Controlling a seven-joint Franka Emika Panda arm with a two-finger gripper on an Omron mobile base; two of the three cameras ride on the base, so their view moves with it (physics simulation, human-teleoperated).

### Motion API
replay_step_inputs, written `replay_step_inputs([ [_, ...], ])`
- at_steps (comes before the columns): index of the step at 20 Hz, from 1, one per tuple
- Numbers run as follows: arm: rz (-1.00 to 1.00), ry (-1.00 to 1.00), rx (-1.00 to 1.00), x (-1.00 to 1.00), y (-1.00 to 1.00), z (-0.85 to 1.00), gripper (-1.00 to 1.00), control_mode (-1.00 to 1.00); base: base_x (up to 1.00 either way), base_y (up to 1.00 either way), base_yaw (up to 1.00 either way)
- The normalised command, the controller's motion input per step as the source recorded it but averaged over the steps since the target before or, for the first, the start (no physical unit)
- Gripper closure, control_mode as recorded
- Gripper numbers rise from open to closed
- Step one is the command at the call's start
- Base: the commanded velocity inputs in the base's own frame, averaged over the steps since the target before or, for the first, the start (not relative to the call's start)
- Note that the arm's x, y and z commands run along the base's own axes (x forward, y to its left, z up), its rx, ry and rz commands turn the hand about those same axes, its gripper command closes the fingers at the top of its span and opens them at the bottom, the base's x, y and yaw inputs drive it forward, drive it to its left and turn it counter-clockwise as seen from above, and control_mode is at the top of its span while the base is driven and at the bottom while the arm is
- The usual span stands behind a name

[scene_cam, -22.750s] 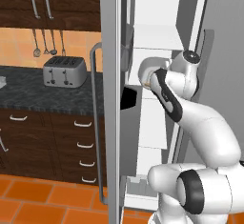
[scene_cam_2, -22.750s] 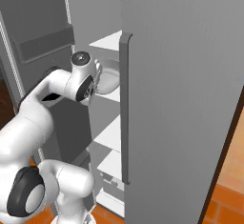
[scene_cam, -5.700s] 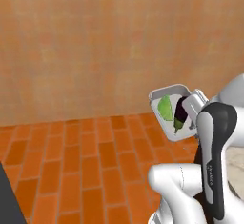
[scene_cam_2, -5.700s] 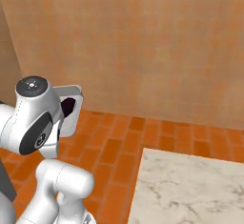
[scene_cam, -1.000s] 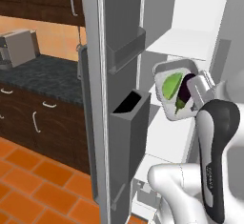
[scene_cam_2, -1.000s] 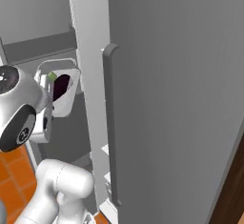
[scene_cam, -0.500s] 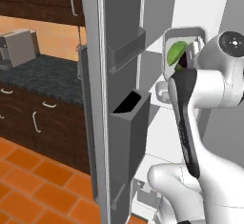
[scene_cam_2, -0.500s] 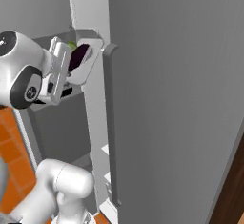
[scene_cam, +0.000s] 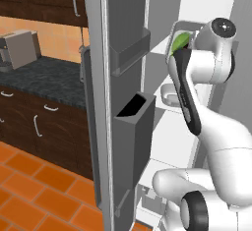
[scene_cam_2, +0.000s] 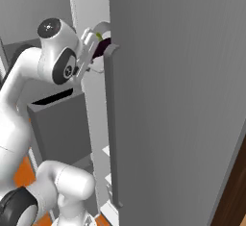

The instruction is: Take the meat container that has the shrimp and place it on the second highest rack of the freezer. Then take the vegetable container that has the lemon wedge and eggplant and place it on the highest rack of the freezer.

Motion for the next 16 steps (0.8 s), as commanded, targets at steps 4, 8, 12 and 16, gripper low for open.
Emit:
replay_step_inputs([
  [4, -0.08, 0.0, 0.13, 0.98, -0.22, 0.03, 1.0, -1.0, 0.0, 0.0, 0.0],
  [8, -0.09, 0.0, 0.05, 0.92, -0.23, -0.11, 1.0, -1.0, 0.0, 0.0, 0.0],
  [12, -0.08, 0.0, 0.07, 0.9, -0.21, 0.1, 1.0, -1.0, 0.0, 0.0, 0.0],
  [16, -0.01, 0.0, 0.03, 0.97, -0.19, -0.06, 1.0, -1.0, 0.0, 0.0, 0.0],
])
